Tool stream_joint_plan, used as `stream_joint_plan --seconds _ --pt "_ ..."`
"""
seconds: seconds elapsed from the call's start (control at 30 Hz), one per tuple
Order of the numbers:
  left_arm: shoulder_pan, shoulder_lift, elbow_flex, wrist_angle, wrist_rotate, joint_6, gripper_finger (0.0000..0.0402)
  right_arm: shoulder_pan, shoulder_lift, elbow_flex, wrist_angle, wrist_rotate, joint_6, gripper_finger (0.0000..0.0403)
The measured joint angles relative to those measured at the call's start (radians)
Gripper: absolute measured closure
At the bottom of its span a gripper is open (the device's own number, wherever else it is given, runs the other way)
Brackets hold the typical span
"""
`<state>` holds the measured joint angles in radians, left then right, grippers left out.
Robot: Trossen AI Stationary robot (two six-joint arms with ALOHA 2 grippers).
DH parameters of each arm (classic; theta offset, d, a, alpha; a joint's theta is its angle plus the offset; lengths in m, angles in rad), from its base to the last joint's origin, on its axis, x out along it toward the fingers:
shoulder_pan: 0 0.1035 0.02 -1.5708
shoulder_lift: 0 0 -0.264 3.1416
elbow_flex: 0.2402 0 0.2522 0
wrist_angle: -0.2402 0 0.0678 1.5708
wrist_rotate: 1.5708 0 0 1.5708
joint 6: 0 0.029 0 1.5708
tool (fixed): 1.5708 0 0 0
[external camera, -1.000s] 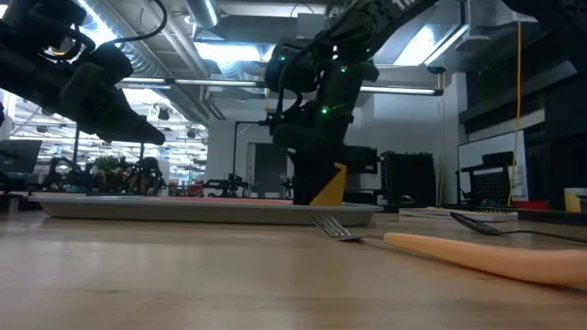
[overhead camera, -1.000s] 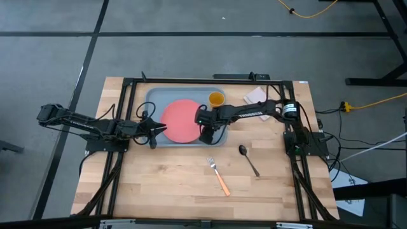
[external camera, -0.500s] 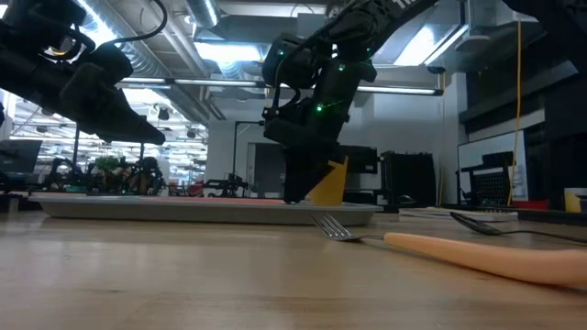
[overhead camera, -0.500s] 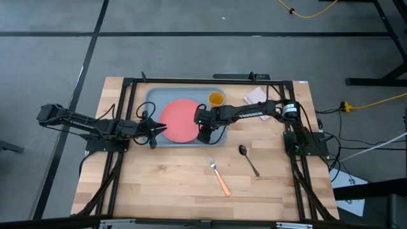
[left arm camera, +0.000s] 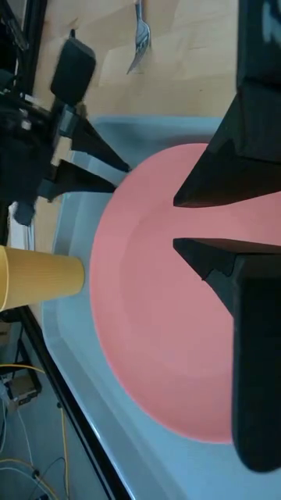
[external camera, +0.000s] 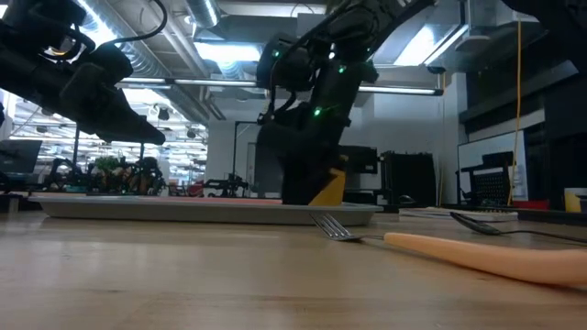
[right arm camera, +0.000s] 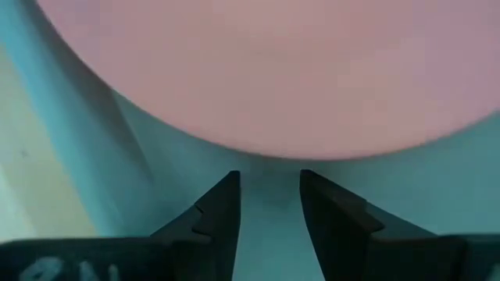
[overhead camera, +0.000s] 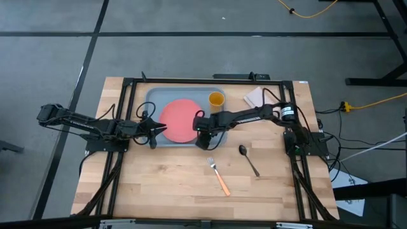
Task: Pick and place plate/cup/fork/spoon on tray
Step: Adjust the pink plate on the blue serving tray, then adjust the yellow cup on the blue serving tray
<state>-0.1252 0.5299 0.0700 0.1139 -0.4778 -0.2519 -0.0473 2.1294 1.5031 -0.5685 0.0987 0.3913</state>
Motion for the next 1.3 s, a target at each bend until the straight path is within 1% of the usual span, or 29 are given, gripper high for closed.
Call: stream_joint_plan --seconds 0.23,0.4,0.6,0.7,0.77,0.83,0.97,1.1,1.2,1.23,1.3 --pt "0.000 0.000 0.000 0.001 0.000 0.000 0.0335 -0.021 0.014 0.000 0.054 -0.005 -0.005 0.0264" --pt "0.000 0.000 0.000 0.000 0.000 0.000 0.0335 -0.041 0.016 0.000 0.122 0.011 -0.007 0.0264" --pt "0.000 0.000 0.000 0.000 0.000 0.000 0.0335 -0.070 0.057 0.000 0.239 0.014 -0.004 0.0264" --pt "0.000 0.000 0.000 0.000 0.000 0.000 0.0335 -0.074 0.055 0.000 0.232 0.005 0.002 0.0264" --pt "0.000 0.000 0.000 0.001 0.000 0.000 0.0335 -0.069 0.034 -0.001 0.184 0.009 0.009 0.0264" --pt "0.000 0.000 0.000 0.000 0.000 0.000 0.0335 -0.057 -0.003 0.005 0.126 0.035 0.021 0.0264" --pt "0.000 0.000 0.000 -0.001 0.000 0.000 0.0335 -0.013 -0.085 0.025 -0.085 0.101 0.102 0.0264" --pt "0.000 0.000 0.000 0.000 0.000 0.000 0.0335 0.044 -0.161 0.030 -0.336 0.110 0.301 0.0264" --pt "0.000 0.000 0.000 0.001 0.000 0.000 0.0335 0.099 -0.175 0.031 -0.498 0.109 0.472 0.0264" --pt "0.000 0.000 0.000 0.001 0.000 0.000 0.0335 0.117 -0.175 0.029 -0.536 0.109 0.510 0.0264" --pt "0.000 0.000 0.000 0.000 0.000 0.000 0.0335 0.146 -0.175 0.029 -0.560 0.123 0.544 0.0264"
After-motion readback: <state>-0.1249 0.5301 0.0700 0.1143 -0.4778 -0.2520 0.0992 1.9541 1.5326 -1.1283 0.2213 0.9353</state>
